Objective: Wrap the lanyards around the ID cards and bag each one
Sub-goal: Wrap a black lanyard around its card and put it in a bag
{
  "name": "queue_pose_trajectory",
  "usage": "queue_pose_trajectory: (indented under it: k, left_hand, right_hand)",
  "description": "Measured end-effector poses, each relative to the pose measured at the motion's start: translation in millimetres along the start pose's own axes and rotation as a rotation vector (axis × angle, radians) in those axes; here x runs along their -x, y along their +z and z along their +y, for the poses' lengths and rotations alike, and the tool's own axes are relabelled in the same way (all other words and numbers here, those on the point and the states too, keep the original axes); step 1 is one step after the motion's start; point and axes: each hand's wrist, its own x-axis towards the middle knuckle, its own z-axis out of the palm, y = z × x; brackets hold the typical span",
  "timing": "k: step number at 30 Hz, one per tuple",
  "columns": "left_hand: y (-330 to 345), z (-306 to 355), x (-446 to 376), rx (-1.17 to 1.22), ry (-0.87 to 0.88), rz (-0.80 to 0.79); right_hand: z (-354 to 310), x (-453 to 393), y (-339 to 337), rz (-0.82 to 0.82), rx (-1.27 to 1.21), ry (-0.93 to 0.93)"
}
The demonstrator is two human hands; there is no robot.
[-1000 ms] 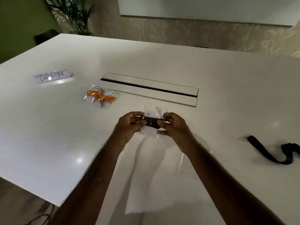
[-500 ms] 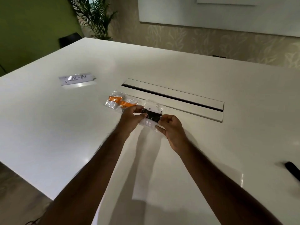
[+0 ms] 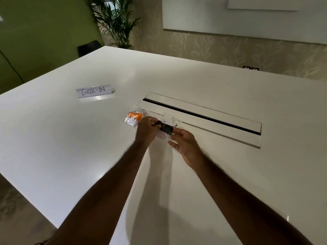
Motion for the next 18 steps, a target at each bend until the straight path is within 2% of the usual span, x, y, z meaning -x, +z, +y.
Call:
queue_pose_trajectory:
  k: [4, 11, 18]
  left_hand:
    - [3.9, -7.7, -4.6, -0.021, -0.008, 0.012]
    - [11.2, -15.6, -3.6, -0.073, 0.082, 0.027]
    - [14.4, -14.8, 3.2, -0.061, 0.098, 0.041]
  right_hand:
    - [5.6, -11.1, 3.1, -0.016, -0.01, 0.0]
    - [12.0, -19.2, 3.1, 0.01, 0.012, -0.011]
    - [15.7, -18.8, 0.2, 0.027, 0.109, -0.03]
